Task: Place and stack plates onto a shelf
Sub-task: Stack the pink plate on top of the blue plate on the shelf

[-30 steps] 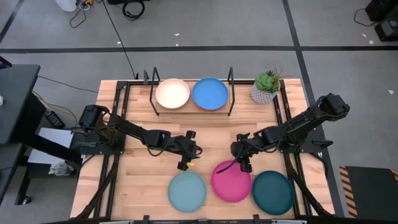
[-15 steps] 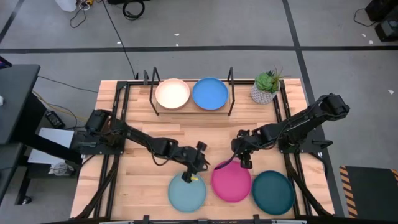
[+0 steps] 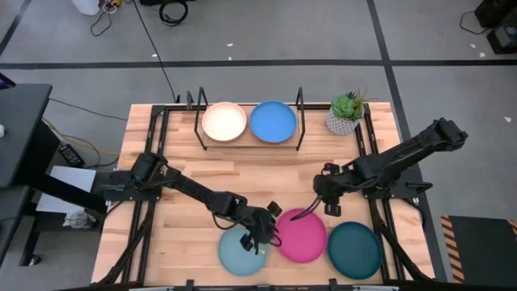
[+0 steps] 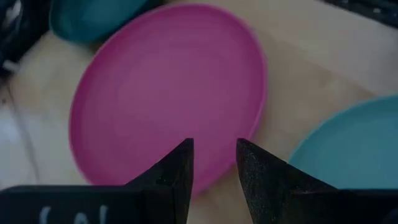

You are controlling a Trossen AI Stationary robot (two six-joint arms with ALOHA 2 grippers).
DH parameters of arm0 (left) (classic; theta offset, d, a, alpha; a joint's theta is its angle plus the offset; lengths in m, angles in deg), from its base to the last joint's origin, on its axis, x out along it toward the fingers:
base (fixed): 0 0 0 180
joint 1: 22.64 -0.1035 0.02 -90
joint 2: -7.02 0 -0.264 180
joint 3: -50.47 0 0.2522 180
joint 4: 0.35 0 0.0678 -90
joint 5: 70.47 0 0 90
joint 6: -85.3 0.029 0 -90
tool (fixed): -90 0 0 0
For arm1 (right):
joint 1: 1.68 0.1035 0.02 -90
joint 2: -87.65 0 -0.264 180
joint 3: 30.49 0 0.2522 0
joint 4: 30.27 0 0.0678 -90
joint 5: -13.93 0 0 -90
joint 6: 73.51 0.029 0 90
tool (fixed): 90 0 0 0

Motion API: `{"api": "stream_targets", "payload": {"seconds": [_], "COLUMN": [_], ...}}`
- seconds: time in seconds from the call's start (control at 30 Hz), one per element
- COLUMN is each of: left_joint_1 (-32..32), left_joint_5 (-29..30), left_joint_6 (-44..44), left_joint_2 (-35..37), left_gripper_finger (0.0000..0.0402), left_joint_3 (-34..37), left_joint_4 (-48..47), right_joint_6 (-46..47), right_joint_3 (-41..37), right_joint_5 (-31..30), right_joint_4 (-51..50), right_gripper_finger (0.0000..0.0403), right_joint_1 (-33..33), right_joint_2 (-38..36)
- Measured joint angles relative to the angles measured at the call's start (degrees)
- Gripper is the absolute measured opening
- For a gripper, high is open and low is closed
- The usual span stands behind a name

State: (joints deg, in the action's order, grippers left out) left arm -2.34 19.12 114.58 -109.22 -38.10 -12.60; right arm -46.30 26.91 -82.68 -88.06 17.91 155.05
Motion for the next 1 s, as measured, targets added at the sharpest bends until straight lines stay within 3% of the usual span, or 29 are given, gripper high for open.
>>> {"api": "stream_targets", "payload": {"seconds": [0.3,1.0], "left_joint_1": [0.8,-0.9], "left_joint_5": [-1.0,-1.7], "left_joint_6": [6.0,12.2], "left_joint_2": [-2.0,-3.8], "left_gripper_finger": [0.0127,0.0127], "left_joint_3": [0.0,0.1], "left_joint_4": [1.6,3.0], "right_joint_6": [3.2,2.8], "right_joint_3": [0.0,0.0], "right_joint_5": [-7.4,-8.8], "right_joint_4": [0.6,3.4], "right_gripper_finger": [0.0156,0.0156], "right_joint_1": [3.2,5.2], "right_joint_2": [-7.7,-4.7]}}
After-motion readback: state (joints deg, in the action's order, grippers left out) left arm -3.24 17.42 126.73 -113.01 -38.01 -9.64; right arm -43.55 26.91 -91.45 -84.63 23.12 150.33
